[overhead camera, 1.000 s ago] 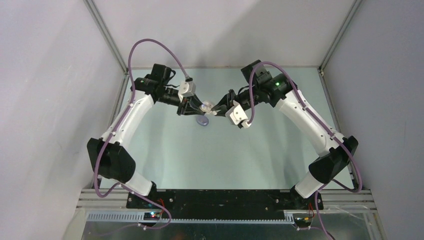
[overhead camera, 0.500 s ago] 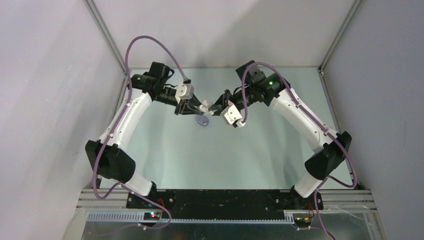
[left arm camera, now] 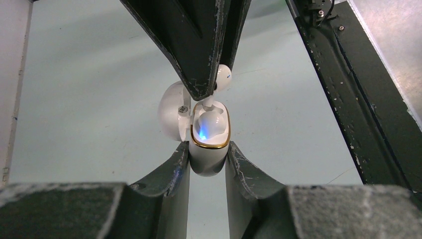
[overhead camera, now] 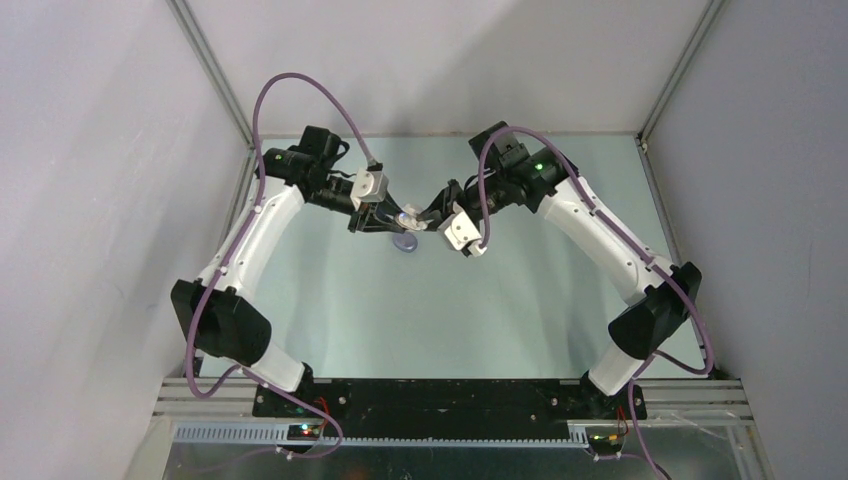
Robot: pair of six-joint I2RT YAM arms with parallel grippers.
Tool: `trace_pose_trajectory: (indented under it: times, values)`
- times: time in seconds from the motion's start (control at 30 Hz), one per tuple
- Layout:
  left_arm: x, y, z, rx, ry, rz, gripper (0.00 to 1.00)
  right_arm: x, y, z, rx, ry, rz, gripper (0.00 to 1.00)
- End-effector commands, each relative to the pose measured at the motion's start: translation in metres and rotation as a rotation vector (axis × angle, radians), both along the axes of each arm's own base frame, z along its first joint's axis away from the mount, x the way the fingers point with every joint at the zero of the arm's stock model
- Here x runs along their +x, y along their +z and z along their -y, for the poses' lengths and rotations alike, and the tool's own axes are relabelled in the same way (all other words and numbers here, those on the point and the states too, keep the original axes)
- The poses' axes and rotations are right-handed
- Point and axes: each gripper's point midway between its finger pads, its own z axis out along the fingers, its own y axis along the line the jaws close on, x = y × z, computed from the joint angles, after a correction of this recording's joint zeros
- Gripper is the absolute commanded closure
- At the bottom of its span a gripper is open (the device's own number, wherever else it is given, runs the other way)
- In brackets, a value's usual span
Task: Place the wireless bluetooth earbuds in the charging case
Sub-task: Insert the right earbud into the right side groove of the charging case.
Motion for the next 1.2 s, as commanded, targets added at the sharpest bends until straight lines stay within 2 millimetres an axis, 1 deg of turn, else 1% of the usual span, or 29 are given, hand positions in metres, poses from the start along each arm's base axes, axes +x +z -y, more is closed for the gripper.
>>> trace_pose_trajectory:
  times: [0.0,0.1,0.27,0.3,0.37,0.4,0.5,0.63,0.67,0.83,0.97,1.17]
  values:
    - [-0.004,0.015,0.005,-0.032,-0.033,0.047,1.00,0.006,0.014,-0.008,0.032,0.010,0.058,0.96]
    - [-0.005,0.014,0.005,-0.030,-0.038,0.047,1.00,0.004,0.014,-0.009,0.030,0.017,0.053,0.95]
    - [-0.006,0.014,0.005,-0.026,-0.047,0.066,1.00,0.006,0.007,-0.011,0.008,0.021,0.058,0.95]
    - [-0.007,0.014,0.005,-0.025,-0.047,0.066,1.00,-0.001,0.027,-0.004,0.035,0.018,0.102,0.94]
    - [-0.007,0.014,0.005,-0.024,-0.052,0.075,1.00,0.008,0.006,-0.011,-0.003,0.019,0.070,0.92]
    - [-0.007,0.014,0.005,-0.023,-0.053,0.074,1.00,0.009,0.004,-0.011,-0.008,0.021,0.068,0.91]
    - [-0.007,0.014,0.006,-0.026,-0.057,0.074,1.00,0.010,0.002,-0.013,-0.014,0.029,0.066,0.88]
    - [-0.008,0.014,0.007,-0.033,-0.073,0.072,1.00,0.010,0.002,-0.015,-0.018,0.040,0.070,0.80]
    - [-0.011,0.014,0.007,-0.034,-0.078,0.055,1.00,0.011,0.002,-0.016,-0.019,0.040,0.070,0.80]
    - [-0.012,0.013,0.007,-0.050,-0.107,0.044,1.00,0.014,0.002,-0.016,-0.028,0.029,0.082,0.76]
    - [-0.016,0.015,0.005,-0.081,-0.126,0.008,1.00,0.016,0.007,-0.016,-0.020,0.020,0.098,0.71]
    - [-0.013,0.013,0.007,-0.123,-0.135,-0.012,1.00,0.016,0.023,-0.016,0.017,-0.002,0.119,0.62]
